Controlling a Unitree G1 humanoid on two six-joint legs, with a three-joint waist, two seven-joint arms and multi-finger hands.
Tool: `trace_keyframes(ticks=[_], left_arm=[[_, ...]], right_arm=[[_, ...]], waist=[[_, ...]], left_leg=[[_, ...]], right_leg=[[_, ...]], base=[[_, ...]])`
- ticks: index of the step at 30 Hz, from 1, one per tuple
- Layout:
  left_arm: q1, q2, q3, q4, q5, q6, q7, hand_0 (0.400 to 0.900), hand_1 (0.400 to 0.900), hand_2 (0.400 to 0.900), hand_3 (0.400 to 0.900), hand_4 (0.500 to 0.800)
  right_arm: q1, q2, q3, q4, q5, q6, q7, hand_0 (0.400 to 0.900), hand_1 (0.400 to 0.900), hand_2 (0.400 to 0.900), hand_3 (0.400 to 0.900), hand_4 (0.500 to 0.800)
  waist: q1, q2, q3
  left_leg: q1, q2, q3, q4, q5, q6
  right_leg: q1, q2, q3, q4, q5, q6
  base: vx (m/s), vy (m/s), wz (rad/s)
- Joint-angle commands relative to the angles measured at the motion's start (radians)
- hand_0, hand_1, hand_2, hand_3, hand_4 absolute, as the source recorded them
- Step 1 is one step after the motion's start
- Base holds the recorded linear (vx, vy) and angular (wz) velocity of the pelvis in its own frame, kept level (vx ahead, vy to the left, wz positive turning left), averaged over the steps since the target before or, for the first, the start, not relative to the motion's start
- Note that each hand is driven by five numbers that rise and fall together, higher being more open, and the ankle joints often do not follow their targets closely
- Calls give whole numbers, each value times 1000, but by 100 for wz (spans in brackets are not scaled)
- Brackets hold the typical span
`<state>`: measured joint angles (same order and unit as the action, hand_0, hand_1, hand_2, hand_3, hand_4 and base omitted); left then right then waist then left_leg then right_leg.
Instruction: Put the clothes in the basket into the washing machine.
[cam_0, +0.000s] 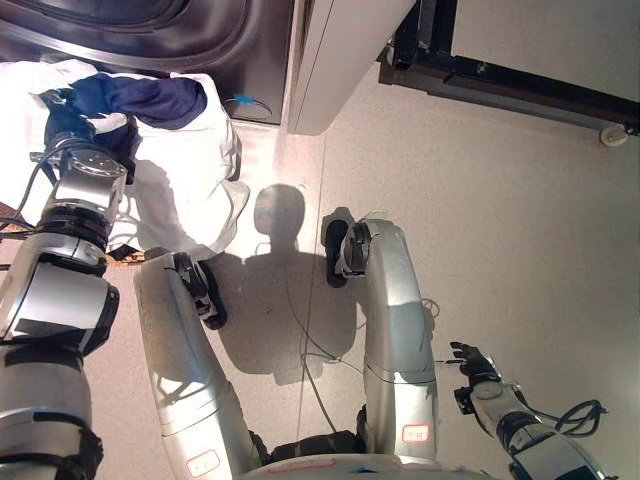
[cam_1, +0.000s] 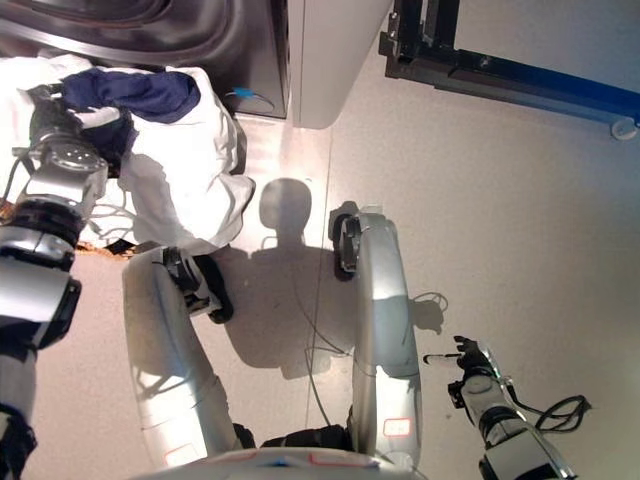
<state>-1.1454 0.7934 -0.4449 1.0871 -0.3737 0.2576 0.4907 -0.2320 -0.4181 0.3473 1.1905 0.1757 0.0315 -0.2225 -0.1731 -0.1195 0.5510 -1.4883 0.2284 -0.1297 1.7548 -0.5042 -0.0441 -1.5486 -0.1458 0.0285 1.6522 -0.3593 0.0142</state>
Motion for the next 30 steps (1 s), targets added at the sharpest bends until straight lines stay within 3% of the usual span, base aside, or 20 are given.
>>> trace_keyframes(ticks=[1,17,20,22,25,27,30], left_arm=[[-41,55,-77,30,-3,-41,-5,400,400,400,400,500],[55,37,-41,1,-7,-40,-44,400,400,400,400,500],[98,19,-3,-19,-132,-82,-45,400,400,400,400,500],[131,-6,50,-42,-301,-142,-55,400,400,400,400,500],[195,-59,147,-111,-442,-243,-49,400,400,400,400,500],[240,-88,190,-177,-464,-293,-21,400,400,400,400,500],[274,-104,210,-269,-428,-315,29,400,400,400,400,500]], right_arm=[[184,-79,-42,-4,12,21,-43,900,900,900,900,800],[195,-84,-51,-12,-40,18,-12,900,900,900,900,800],[200,-84,-62,-8,-62,14,-6,900,900,900,900,800],[196,-79,-66,-6,-80,12,-6,900,900,900,900,800],[194,-65,-73,-7,-101,16,-6,900,900,900,900,800],[198,-58,-78,-10,-115,20,-9,900,900,900,900,800],[203,-52,-82,-8,-117,19,-9,900,900,900,900,800]], waist=[[-15,-16,-31],[-14,5,-61],[-15,15,-75],[-13,21,-83],[-6,31,-97],[1,36,-108],[14,42,-122]], left_leg=[[103,17,19,-28,-97,110],[217,47,40,-120,-64,98],[262,47,51,-168,-46,91],[289,44,57,-203,-34,88],[334,35,66,-252,-11,81],[366,29,71,-289,3,77],[402,18,74,-334,17,72]], right_leg=[[146,-20,15,-5,-101,10],[258,-43,11,-94,-81,30],[300,-43,12,-140,-70,35],[327,-44,12,-171,-62,38],[369,-44,8,-214,-55,40],[401,-45,3,-245,-50,41],[437,-45,0,-279,-43,45]], base=[[36,-8,2],[42,4,-2],[42,9,0],[36,13,2],[42,9,3],[45,3,3],[39,-28,8]])
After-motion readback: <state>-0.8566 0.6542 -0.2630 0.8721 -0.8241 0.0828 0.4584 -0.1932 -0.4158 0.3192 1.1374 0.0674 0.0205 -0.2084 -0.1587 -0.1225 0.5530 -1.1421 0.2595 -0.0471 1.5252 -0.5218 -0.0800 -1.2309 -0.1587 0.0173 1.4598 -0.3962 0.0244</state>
